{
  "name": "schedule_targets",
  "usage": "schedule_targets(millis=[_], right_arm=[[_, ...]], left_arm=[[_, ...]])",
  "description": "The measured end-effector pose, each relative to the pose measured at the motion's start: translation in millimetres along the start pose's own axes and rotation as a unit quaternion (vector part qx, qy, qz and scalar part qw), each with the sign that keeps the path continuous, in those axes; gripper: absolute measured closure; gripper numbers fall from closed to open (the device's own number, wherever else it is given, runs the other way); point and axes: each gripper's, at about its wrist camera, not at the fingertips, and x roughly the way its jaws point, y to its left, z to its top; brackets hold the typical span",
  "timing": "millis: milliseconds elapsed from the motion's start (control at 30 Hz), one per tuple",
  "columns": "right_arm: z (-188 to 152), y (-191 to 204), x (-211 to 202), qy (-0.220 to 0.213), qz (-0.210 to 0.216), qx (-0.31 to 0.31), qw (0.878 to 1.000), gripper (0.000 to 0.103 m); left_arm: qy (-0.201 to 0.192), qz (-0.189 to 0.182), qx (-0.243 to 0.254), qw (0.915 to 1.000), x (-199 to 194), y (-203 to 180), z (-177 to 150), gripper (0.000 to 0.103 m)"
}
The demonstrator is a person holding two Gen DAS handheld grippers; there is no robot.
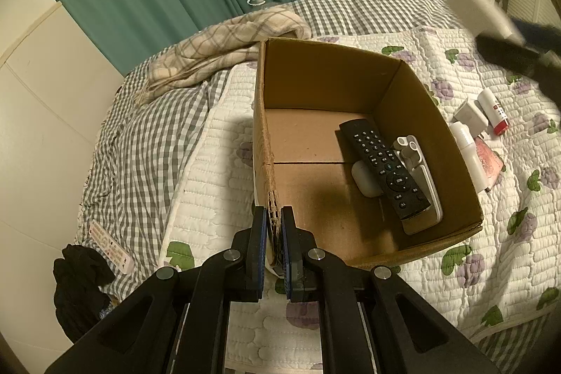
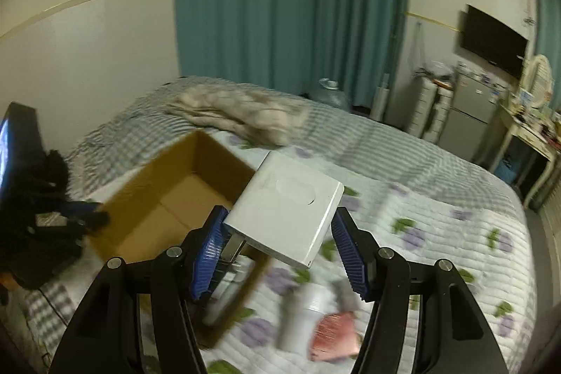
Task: Organize rigid objects
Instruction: 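Lower the white charger into the box with the right tool and release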
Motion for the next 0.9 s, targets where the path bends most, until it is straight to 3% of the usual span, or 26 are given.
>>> schedule_targets(millis=[167, 367, 800, 833, 867, 900], right_arm=[[-9, 34, 35, 0.033, 0.041, -0.002, 0.999, 0.042], [-29, 58, 75, 0.076, 0.047, -0.015, 0.996, 0.042], [-41, 60, 94, 0.104, 0.049, -0.008, 0.993, 0.041], [-40, 60, 91, 0.097, 0.049, -0.009, 0.994, 0.036], [-38, 59, 83, 0.082, 0.044, -0.011, 0.996, 0.022], [-35, 58, 77, 0.072, 0.037, -0.011, 0.997, 0.015]], left_arm=[[-0.001, -0.002, 0.0, 1.0, 0, 0, 1, 0.097], [-0.002, -0.005, -0.001, 1.0, 1, 2, 1, 0.097], [-0.003, -0.006, 0.0, 1.0, 2, 2, 1, 0.097], [-0.003, -0.005, 0.0, 1.0, 2, 2, 1, 0.097], [-0.002, -0.008, -0.001, 1.0, 2, 2, 1, 0.096], [0.0, -0.012, -0.002, 0.9999, 3, 2, 0, 0.096]])
